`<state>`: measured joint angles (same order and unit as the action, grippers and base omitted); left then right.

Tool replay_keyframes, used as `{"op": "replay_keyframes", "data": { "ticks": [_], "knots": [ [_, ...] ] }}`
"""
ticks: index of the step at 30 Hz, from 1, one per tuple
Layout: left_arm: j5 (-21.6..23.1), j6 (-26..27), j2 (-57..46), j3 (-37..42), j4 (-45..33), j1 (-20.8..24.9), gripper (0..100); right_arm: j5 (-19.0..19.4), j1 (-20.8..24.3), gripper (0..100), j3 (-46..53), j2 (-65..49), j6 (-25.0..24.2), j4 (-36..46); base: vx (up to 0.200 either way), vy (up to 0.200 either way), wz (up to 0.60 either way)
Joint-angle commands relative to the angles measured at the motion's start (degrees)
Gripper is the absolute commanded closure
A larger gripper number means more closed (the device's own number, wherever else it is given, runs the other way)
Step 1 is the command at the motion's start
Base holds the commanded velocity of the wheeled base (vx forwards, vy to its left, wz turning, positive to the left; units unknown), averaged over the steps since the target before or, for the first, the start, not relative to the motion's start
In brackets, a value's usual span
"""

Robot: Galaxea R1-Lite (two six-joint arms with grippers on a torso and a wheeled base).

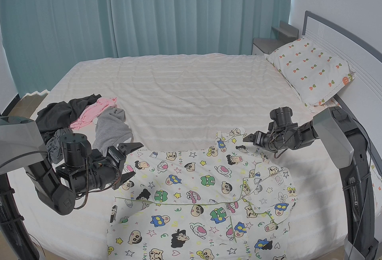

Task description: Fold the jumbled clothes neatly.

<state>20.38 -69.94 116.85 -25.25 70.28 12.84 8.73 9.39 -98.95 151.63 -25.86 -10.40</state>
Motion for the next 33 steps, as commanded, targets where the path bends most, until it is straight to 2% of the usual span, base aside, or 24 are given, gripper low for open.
{"op": "replay_keyframes", "data": {
  "ticks": [1,10,13,14,19,33],
  "knots": [
    [0.0,0.0,0.5,-0.1,0.0,0.1,0,-0.1,-0.6,0,-2.3,1.2,0.3,2.0,0.0,0.0,0.0],
    [0.0,0.0,0.8,0.0,0.0,0.0,0,-0.1,1.2,0,-5.6,4.6,0.5,3.1,0.0,0.0,0.0],
    [0.0,0.0,1.1,-0.1,0.0,0.0,0,-0.1,2.0,0,-8.4,5.7,0.5,6.1,0.0,0.0,0.0],
    [0.0,0.0,1.3,-0.1,0.0,0.0,0,-0.2,2.1,100,-10.2,6.2,0.3,7.7,0.0,0.0,0.0],
    [-0.1,0.0,1.5,-0.1,0.0,-0.1,0,-0.6,1.5,100,-15.6,8.2,-0.4,9.6,0.0,0.0,0.0],
    [-0.1,0.1,1.5,-0.1,0.0,0.0,0,-1.6,-1.6,100,-15.6,8.2,-1.0,8.9,0.0,0.0,0.0]
  ]
}}
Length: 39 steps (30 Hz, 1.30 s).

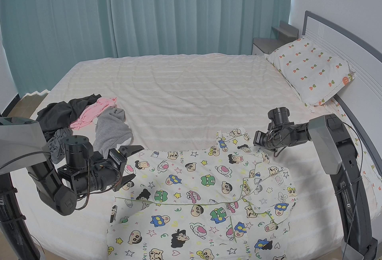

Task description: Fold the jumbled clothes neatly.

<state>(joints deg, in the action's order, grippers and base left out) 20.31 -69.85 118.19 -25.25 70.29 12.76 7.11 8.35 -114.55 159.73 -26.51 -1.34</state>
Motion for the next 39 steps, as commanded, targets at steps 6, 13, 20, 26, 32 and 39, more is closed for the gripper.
{"op": "replay_keyframes", "data": {
  "ticks": [6,13,20,26,32,39],
  "knots": [
    [-0.2,0.1,0.3,-0.1,0.0,0.0,0,-1.5,-1.0,100,0.0,1.6,-4.8,-0.2,0.0,0.0,0.0],
    [-0.3,0.2,0.6,-0.1,0.1,0.0,0,-3.7,-2.5,100,0.0,3.0,-6.4,-0.4,0.0,0.0,0.0],
    [-0.4,0.2,0.5,-0.1,0.3,0.0,0,-5.1,-2.8,100,0.0,0.8,-13.1,-7.4,0.0,0.0,0.0],
    [-0.4,0.1,0.6,0.4,1.7,0.0,0,-5.2,-3.0,100,0.0,-1.4,-13.6,-7.7,0.0,0.0,0.0],
    [-0.5,0.2,0.5,0.3,1.8,0.0,0,-3.2,-3.9,100,4.6,-11.3,-11.2,-7.7,0.0,0.0,0.0],
    [-0.9,0.8,0.5,1.1,1.8,-0.2,0,2.4,-3.3,0,30.6,-22.9,-5.1,-16.7,0.0,0.0,0.0]
  ]
}}
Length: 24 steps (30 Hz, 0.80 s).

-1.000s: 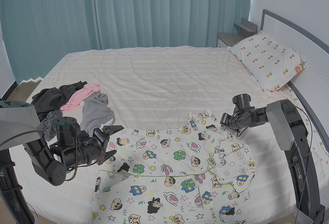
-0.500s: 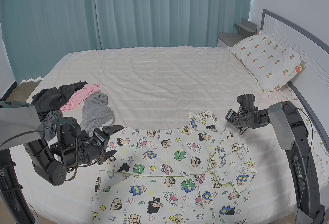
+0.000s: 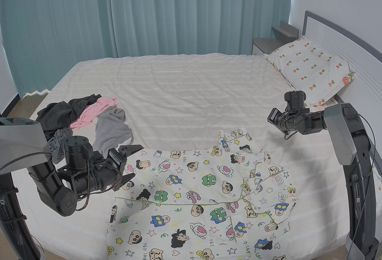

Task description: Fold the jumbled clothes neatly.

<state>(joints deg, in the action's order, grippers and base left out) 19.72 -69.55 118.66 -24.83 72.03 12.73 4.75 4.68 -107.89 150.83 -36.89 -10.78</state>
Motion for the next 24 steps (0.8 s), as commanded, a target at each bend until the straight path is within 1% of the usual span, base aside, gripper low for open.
{"op": "replay_keyframes", "data": {
  "ticks": [1,3,6,7,9,11,13,15,16,17,21,24],
  "knots": [
    [-0.6,1.3,-0.1,1.0,0.4,-0.4,0,6.1,1.0,0,32.5,-17.2,7.3,-11.7,0.0,0.0,0.0],
    [-1.6,3.2,0.1,1.7,1.2,-0.6,0,6.7,1.9,0,41.9,-21.3,8.6,-16.3,0.0,0.0,0.0],
    [-2.1,6.1,0.1,3.1,1.4,-0.6,0,6.7,4.4,0,52.0,-26.2,8.0,-21.0,0.0,0.0,0.0],
    [-2.1,7.2,0.0,3.5,1.5,-0.6,0,6.6,5.9,0,56.8,-28.8,7.9,-23.1,0.0,0.0,0.0],
    [-2.1,7.4,-0.3,3.7,1.5,-0.5,0,6.0,8.3,0,63.5,-31.8,8.1,-26.0,0.0,0.0,0.0],
    [-2.1,7.4,-0.2,3.7,1.5,-0.6,0,6.0,11.0,0,69.7,-34.9,6.7,-29.2,0.0,0.0,0.0],
    [-2.1,7.4,0.1,3.9,1.5,-0.8,0,5.8,14.0,0,74.8,-36.0,3.3,-32.4,-0.2,0.0,0.0],
    [-2.1,7.4,0.1,4.1,1.5,-0.8,0,5.8,14.5,0,76.3,-36.1,2.2,-34.0,-0.2,0.0,0.0],
    [-2.1,7.5,0.2,4.2,1.5,-0.9,0,5.9,14.7,0,79.1,-35.8,0.8,-37.1,-0.2,0.0,0.0],
    [-2.1,7.5,0.2,4.2,1.5,-1.2,0,6.0,14.7,0,80.2,-35.5,0.5,-38.4,-0.2,0.0,0.0],
    [-2.1,7.6,0.3,5.1,0.7,-2.4,0,6.9,14.7,0,86.4,-32.2,0.3,-46.4,0.0,0.0,0.0],
    [-2.1,7.8,2.0,6.8,0.9,-2.4,0,6.8,15.2,0,87.3,-28.8,0.3,-54.0,0.0,0.0,0.0]
  ]
}}
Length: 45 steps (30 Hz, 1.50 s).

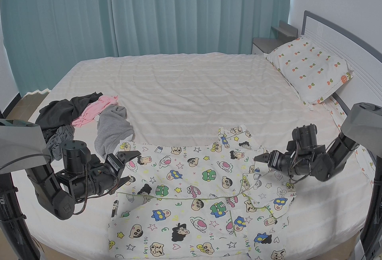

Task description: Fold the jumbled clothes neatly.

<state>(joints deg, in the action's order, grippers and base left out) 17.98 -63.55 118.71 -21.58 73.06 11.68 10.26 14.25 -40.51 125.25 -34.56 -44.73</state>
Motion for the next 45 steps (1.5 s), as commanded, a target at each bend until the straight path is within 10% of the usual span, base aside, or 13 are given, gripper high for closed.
{"op": "replay_keyframes", "data": {
  "ticks": [1,9,14,26,45],
  "knots": [
    [-0.4,1.9,2.3,3.7,-0.1,-1.4,0,1.2,5.8,0,20.4,-2.7,-2.0,-21.6,0.0,0.0,0.0],
    [-4.5,19.0,7.9,4.5,-6.3,-3.5,0,1.2,7.7,0,23.2,-2.1,-1.9,-25.4,0.0,0.0,0.0],
    [-16.2,23.4,9.8,2.0,-12.2,1.2,0,1.2,7.8,0,23.2,-2.0,-1.8,-25.4,0.0,0.0,0.0],
    [-29.0,31.4,17.1,-1.4,-12.9,3.9,0,1.2,7.9,0,23.3,-2.1,-1.7,-25.5,0.0,0.0,0.0],
    [-30.8,33.5,13.8,0.5,-16.1,11.6,0,1.2,7.7,0,22.9,-1.2,-1.8,-25.5,0.0,0.0,0.0]
  ]
}}
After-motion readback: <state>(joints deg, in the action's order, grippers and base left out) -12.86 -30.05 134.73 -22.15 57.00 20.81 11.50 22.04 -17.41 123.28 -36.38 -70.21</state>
